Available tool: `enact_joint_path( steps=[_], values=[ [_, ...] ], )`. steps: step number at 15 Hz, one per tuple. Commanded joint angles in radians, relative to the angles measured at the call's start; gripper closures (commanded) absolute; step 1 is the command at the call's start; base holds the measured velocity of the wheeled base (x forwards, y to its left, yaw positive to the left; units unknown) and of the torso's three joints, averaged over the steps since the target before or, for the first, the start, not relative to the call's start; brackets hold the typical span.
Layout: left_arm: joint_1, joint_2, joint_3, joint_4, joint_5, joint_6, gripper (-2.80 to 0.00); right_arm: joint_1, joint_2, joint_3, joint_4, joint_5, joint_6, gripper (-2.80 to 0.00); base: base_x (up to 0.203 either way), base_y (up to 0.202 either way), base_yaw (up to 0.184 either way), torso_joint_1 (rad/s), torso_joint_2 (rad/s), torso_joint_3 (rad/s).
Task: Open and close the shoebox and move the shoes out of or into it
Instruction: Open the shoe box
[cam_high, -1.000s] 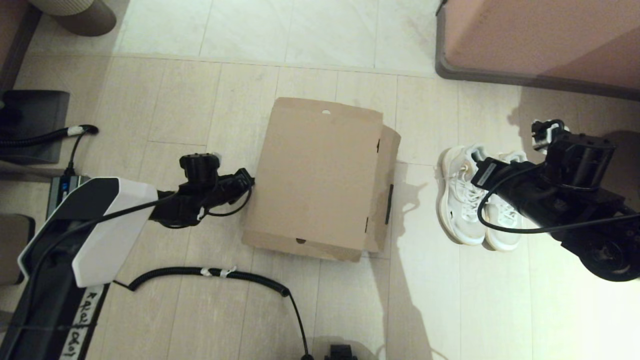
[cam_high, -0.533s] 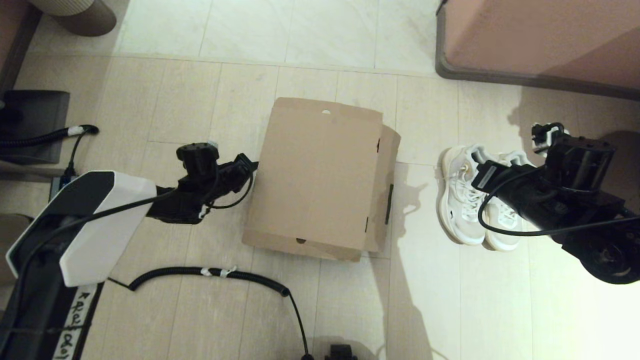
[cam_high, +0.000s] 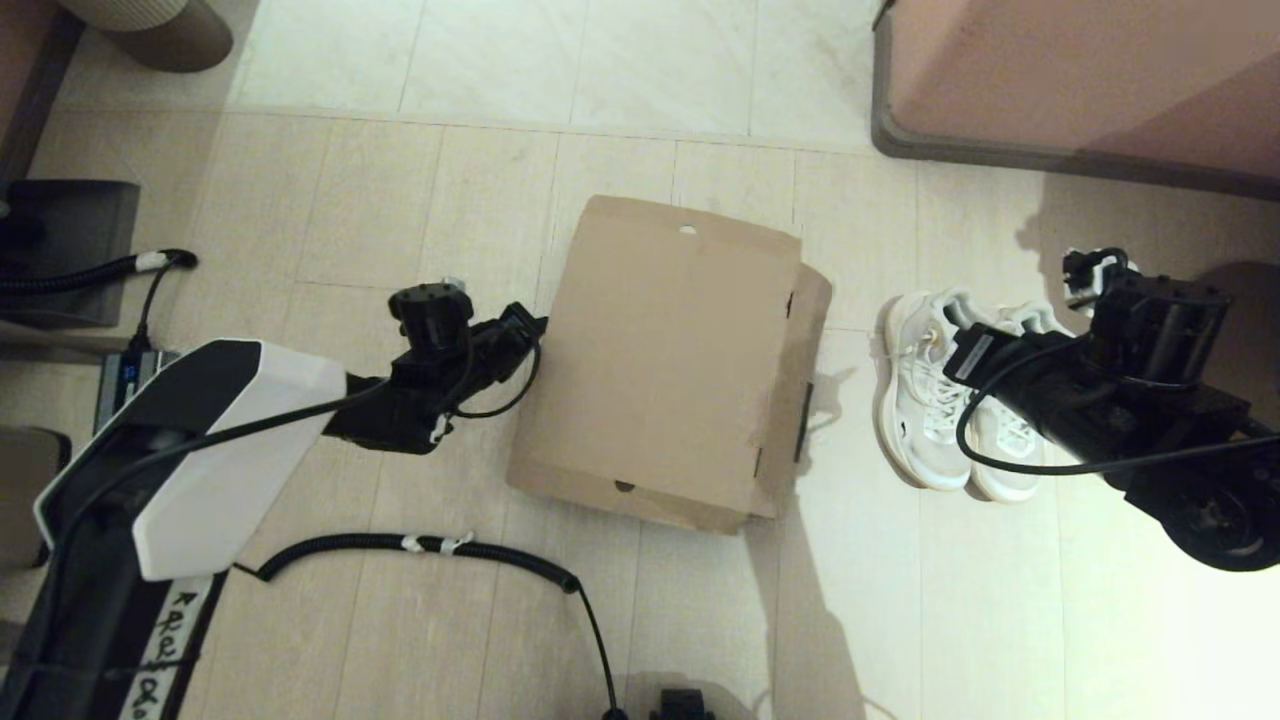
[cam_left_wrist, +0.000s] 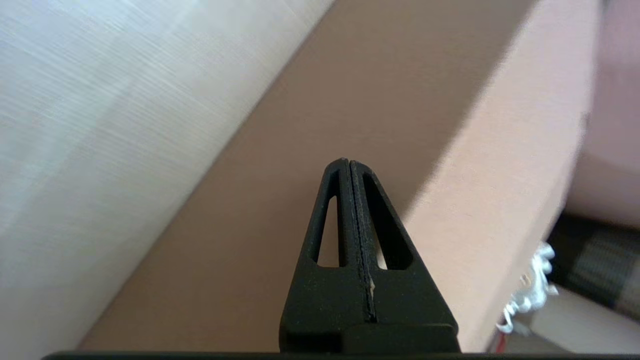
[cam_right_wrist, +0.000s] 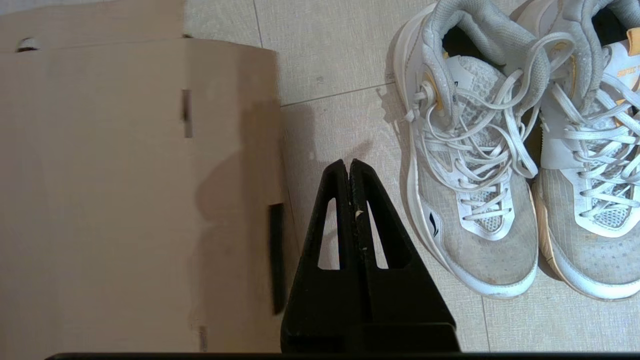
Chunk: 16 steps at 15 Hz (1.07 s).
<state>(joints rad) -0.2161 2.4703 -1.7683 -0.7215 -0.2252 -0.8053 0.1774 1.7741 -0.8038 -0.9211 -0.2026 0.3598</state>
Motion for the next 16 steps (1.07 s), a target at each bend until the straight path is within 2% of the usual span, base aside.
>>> enact_joint_path(
  steps=[1, 5, 6, 8, 9, 12, 16],
  values=[
    [-0.037, -0.015, 0.009, -0.006, 0.019, -0.005, 0.00, 0.000, -0.005, 0.002, -0.005, -0.001, 0.002, 0.00, 0.000, 0.000, 0.000, 0.000, 0.00, 0.000],
    [-0.062, -0.046, 0.120, -0.006, 0.060, 0.020, 0.00, -0.009, -0.037, 0.036, -0.005, -0.001, 0.013, 0.00, 0.000, 0.000, 0.000, 0.000, 0.00, 0.000],
    [-0.060, -0.056, 0.172, -0.013, 0.061, 0.051, 0.00, -0.010, -0.051, 0.044, -0.005, -0.001, 0.019, 0.00, 0.000, 0.000, 0.000, 0.000, 0.00, 0.000],
    [-0.038, -0.061, 0.260, -0.097, 0.068, 0.173, 0.00, -0.010, -0.073, 0.057, -0.005, -0.001, 0.022, 0.00, 0.000, 0.000, 0.000, 0.000, 0.00, 0.000],
    [-0.031, -0.060, 0.299, -0.130, 0.071, 0.212, 0.00, -0.010, -0.076, 0.058, -0.005, -0.001, 0.022, 0.00, 0.000, 0.000, 0.000, 0.000, 0.00, 0.000],
    [-0.054, -0.076, 0.422, -0.200, 0.073, 0.235, 0.00, -0.010, -0.084, 0.055, -0.005, -0.001, 0.022, 0.00, 0.000, 0.000, 0.000, 0.000, 0.00, 0.000],
    [-0.122, -0.076, 0.487, -0.250, 0.076, 0.238, 0.00, -0.009, -0.101, 0.060, -0.005, -0.003, 0.019, 0.00, 0.000, 0.000, 0.000, 0.000, 0.00, 0.000]
  ],
)
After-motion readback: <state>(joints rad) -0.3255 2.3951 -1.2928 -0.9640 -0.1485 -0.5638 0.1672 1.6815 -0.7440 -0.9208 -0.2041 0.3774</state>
